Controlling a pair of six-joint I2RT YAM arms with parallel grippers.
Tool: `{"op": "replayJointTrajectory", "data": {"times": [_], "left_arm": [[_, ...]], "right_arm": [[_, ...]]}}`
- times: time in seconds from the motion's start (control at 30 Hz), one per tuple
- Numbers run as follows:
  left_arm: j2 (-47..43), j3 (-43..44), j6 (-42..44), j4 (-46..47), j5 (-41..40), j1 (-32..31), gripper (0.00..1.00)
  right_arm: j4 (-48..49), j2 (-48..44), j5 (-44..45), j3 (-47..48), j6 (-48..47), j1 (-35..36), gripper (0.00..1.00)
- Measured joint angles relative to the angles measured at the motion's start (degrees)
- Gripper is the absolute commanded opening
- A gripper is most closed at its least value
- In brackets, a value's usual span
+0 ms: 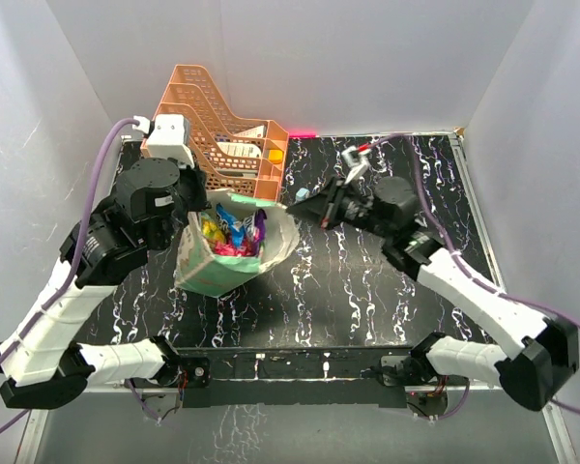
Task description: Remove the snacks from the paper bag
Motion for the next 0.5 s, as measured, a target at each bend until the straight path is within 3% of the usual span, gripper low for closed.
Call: {"op": "replayJointTrajectory", "data": {"times": [0.27,0.5], "left_arm": [[-2.1,-2.8,9.4,-1.1,-8.1,0.3,0.00],[-5.5,-7.8,9.5,-1.2,-6.7,0.3,0.00]], "right_arm": [[7.2,10.5,5.6,0.0,1.0,15.5,0.07],[5.2,9.5,12.2,-1.3,-1.8,16.7,0.08]]}}
